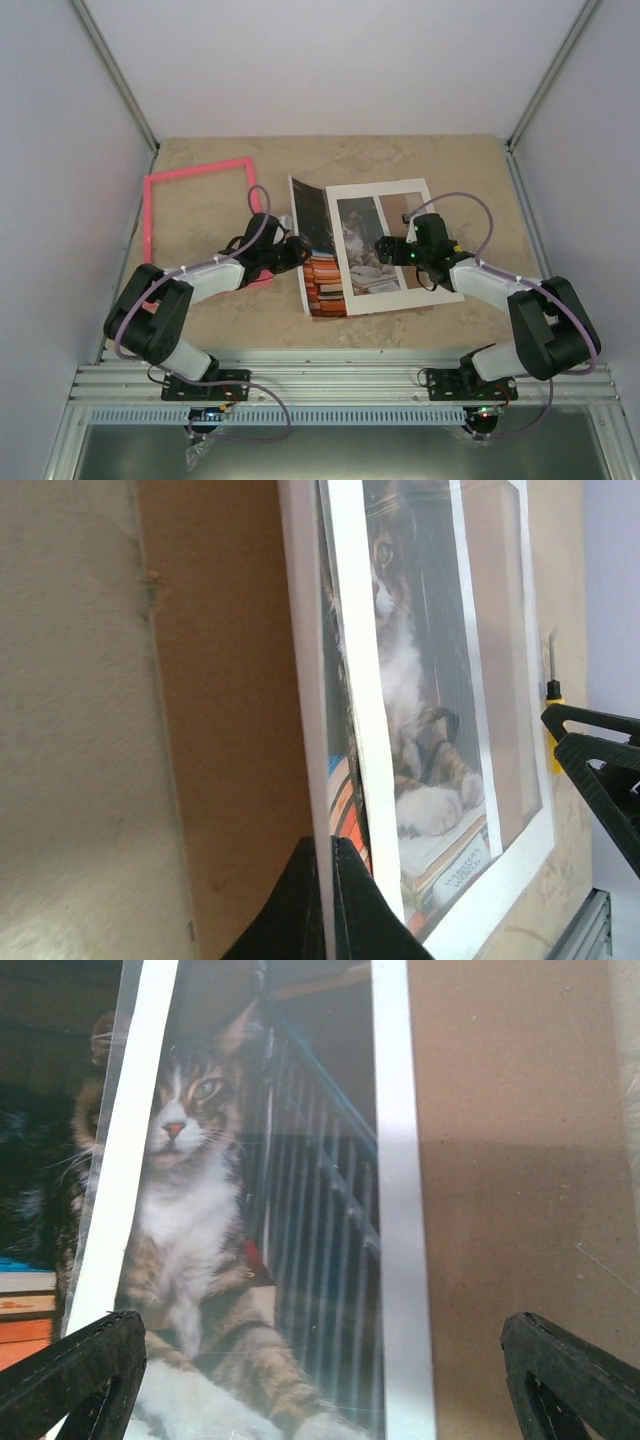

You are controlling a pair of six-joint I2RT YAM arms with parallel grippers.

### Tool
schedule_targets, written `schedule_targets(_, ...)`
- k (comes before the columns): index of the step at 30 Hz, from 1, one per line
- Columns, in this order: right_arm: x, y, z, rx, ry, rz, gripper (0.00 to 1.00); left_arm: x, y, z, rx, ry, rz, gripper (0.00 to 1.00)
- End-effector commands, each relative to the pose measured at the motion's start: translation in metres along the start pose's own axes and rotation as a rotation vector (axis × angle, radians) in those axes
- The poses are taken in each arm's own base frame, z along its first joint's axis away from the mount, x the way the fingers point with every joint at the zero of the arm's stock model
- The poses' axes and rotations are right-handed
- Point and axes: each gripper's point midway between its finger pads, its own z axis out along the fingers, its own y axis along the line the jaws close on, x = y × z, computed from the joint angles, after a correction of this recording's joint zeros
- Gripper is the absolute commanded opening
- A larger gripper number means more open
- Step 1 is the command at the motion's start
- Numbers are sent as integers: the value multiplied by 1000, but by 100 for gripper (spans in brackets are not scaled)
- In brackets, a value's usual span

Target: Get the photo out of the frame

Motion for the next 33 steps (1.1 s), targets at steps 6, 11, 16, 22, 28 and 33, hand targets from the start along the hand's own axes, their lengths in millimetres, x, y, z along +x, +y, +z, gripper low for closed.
schedule_targets(6, -6, 3, -2, -18, -20, -6, 98, 1, 23, -33, -132, -6, 27, 0)
schedule_targets(11, -6, 4, -2, -21, -20, -7, 98, -3, 28, -56, -184, -28, 26, 0)
schedule_targets(16, -6, 4, -1, -24, -20, -6, 98, -8, 25, -79, -243, -60, 40, 0)
schedule_targets(22, -6, 5, -2, -27, -19, -6, 98, -14, 21, -112, -321, -109, 54, 0)
schedule_targets(28, -6, 5, -2, -29, -19, -4, 98, -24, 9, -149, -371, -180, 80, 0)
schedule_targets(33, -6, 5, -2, -29, -19, -3, 98, -35, -6, -176, -391, -232, 106, 0)
